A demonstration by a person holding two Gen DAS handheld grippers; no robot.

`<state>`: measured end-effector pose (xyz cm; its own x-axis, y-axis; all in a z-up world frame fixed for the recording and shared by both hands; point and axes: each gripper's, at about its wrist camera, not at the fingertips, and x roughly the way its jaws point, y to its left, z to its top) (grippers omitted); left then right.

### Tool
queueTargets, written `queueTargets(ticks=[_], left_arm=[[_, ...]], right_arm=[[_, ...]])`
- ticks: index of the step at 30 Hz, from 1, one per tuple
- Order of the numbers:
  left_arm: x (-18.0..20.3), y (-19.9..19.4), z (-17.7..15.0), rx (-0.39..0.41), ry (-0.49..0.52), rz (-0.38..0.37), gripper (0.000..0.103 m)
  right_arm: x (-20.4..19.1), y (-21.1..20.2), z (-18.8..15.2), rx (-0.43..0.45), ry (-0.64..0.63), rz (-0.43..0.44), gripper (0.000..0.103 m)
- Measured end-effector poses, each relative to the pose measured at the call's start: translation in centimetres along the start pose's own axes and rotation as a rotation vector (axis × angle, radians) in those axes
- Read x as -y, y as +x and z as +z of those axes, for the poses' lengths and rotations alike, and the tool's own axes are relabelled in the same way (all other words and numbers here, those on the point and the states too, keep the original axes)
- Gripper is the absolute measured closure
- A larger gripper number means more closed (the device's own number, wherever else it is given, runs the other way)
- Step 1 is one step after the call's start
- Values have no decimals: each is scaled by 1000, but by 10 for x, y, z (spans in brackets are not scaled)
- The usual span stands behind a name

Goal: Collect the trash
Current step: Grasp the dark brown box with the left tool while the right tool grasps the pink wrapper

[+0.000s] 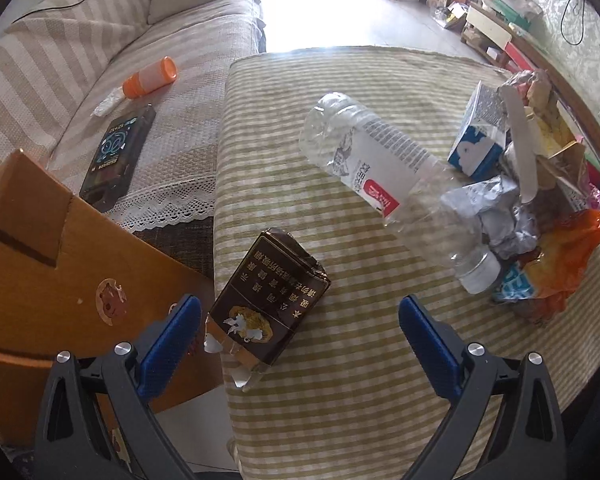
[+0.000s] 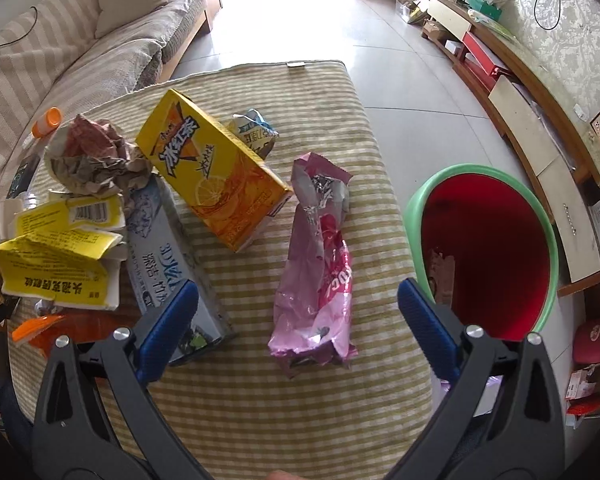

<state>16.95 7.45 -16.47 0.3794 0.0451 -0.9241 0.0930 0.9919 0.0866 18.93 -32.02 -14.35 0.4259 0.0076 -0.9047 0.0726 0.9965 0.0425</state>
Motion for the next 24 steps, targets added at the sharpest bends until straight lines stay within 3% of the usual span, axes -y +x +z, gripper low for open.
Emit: queueTargets(ticks=[14, 24], left_arm=[[0, 30, 5, -61, 41, 16, 8], [0, 37, 8, -72, 48, 40, 21]], right_arm=[[11, 48, 8, -75, 0, -24, 5], [14, 59, 3, -98, 9, -26, 25]])
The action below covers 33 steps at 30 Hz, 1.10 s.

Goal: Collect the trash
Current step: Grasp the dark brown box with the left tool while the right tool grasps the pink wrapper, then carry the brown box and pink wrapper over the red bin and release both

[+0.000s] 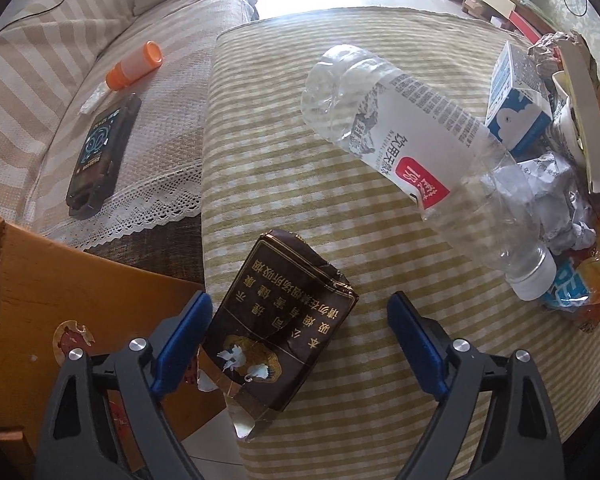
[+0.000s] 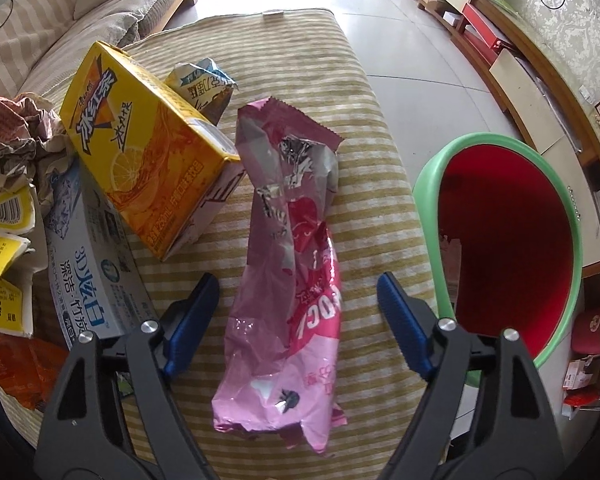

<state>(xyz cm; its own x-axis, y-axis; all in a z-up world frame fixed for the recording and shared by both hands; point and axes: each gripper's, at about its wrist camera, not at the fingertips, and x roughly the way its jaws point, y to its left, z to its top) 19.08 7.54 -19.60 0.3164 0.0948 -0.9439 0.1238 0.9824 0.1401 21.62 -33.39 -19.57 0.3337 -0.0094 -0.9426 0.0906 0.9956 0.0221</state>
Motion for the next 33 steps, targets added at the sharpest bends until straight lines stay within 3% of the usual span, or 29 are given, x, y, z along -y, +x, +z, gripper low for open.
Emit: queueTargets(ticks=[3, 5, 8, 21, 33], left_arm=[[-1, -1, 1, 3, -2, 16, 30], [0, -3, -1, 5, 2, 24, 35], [1, -4, -1, 2, 6, 29, 38], [15, -23, -4, 29, 20, 4, 48], [4, -63, -21, 130, -132, -101, 54]], right_arm=[[3, -2, -2, 9, 2, 3, 35], [4, -4, -3, 13, 5, 8, 49], [4, -7, -4, 16, 7, 19, 60], [7, -19, -15, 12, 5, 79, 76], [17, -70, -24, 116, 15, 120, 76]])
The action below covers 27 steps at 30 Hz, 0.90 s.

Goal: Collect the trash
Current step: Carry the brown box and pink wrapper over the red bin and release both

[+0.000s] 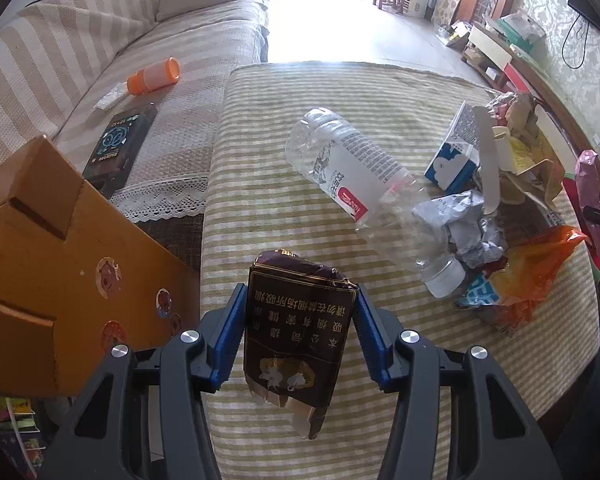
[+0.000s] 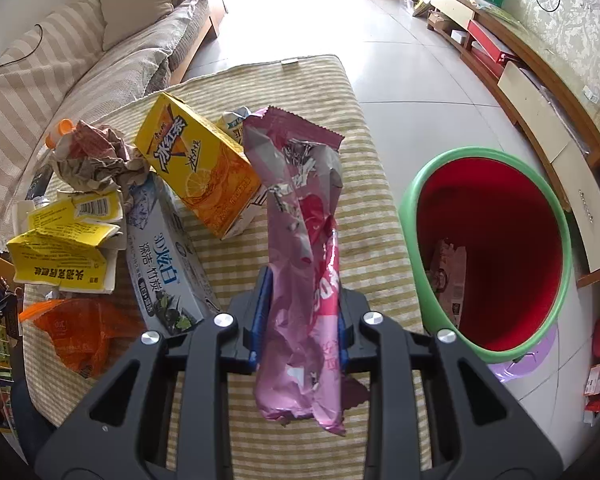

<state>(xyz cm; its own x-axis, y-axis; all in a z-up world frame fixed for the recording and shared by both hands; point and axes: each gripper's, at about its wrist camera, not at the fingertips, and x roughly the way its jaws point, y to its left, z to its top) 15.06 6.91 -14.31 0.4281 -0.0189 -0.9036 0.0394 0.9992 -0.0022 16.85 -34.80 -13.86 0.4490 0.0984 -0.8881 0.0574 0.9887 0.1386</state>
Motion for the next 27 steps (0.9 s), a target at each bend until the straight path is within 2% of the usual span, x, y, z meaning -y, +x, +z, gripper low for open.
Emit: queueTargets(ticks=[8, 16, 21, 27], left_arm=[[21, -50, 11, 132, -29, -64, 54], [83, -84, 40, 253, 15, -126, 54], [138, -90, 57, 274, 74, -181, 54], [210, -87, 68, 254, 158, -268, 54]], right_arm=[[6, -37, -2, 68, -4, 35, 76], [30, -71, 6, 132, 25, 48, 76], [52, -89, 12, 171, 48, 43, 76], [91, -100, 14, 192, 96, 41, 76]])
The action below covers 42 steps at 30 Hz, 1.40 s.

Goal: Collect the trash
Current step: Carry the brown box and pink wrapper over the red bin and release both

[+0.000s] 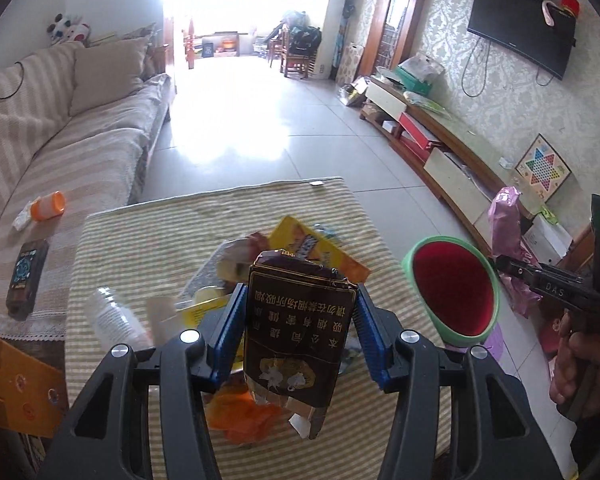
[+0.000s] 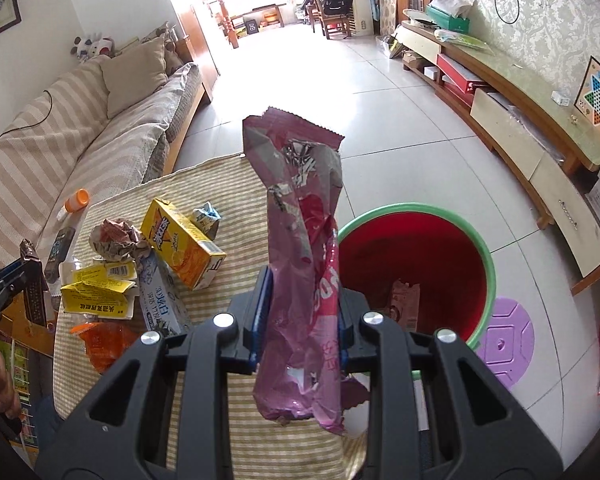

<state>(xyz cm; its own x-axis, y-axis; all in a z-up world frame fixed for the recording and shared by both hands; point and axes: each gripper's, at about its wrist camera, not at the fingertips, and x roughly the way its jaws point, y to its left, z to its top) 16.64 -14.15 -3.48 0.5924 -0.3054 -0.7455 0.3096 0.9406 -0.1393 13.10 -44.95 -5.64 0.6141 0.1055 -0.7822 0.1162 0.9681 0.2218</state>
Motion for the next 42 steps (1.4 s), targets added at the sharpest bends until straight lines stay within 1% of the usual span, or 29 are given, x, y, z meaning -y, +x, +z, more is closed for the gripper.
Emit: queueTargets(ticks=[8, 11, 16, 19, 25, 33, 42], left_arm=[[87, 45, 29, -40, 80, -148, 54], [114, 61, 39, -56, 85, -207, 54], [158, 83, 49, -78, 117, -262, 54], [181, 94, 53, -93, 148, -276, 53], [212, 116, 56, -130, 183, -288, 53], [233, 131, 63, -153, 192, -307, 53], [251, 138, 75, -154, 205, -329, 53]], right_arm=[[69, -9, 2, -3, 74, -13, 76], [92, -12, 3, -1, 97, -15, 76], [122, -11, 3, -1, 134, -12, 76], [135, -7, 4, -2, 149, -11, 76], [154, 3, 5, -12, 171, 4, 76], [162, 14, 3, -32, 175, 17, 76], [165, 16, 8, -31, 176, 21, 76]])
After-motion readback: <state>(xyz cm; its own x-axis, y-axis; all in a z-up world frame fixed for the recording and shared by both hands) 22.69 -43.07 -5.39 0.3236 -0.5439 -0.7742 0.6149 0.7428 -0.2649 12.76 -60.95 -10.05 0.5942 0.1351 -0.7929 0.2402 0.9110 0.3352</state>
